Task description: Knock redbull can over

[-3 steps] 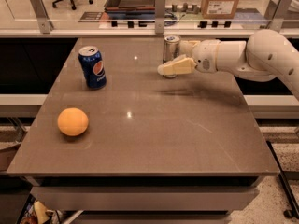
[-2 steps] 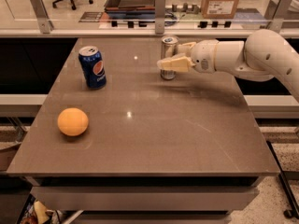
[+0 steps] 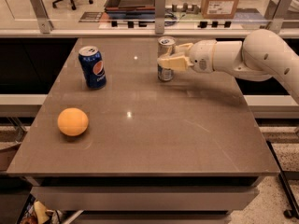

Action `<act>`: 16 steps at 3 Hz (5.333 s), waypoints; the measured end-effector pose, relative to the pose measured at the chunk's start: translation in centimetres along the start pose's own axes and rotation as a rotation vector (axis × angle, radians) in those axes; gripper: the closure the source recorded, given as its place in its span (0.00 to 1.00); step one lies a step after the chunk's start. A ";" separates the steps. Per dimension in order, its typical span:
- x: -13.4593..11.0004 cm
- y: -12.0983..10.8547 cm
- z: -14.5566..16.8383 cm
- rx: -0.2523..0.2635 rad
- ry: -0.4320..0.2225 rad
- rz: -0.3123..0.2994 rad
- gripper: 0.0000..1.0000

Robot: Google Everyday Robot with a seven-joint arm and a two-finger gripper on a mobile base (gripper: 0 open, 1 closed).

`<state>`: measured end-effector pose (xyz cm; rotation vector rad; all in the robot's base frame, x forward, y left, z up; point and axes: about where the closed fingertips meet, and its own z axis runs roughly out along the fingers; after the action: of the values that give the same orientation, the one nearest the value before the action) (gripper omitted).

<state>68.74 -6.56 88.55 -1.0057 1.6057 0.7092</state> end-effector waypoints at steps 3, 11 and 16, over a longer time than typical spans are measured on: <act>-1.0 -0.8 -0.2 0.009 0.168 -0.049 1.00; 6.5 -2.1 -0.1 0.082 0.841 -0.247 1.00; 5.8 -1.9 -0.1 0.075 0.844 -0.246 0.13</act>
Offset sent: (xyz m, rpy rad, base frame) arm 0.0030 -0.0079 0.0162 -0.1825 0.0293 0.0014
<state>69.95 -9.00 83.03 -1.5291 2.1328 0.0238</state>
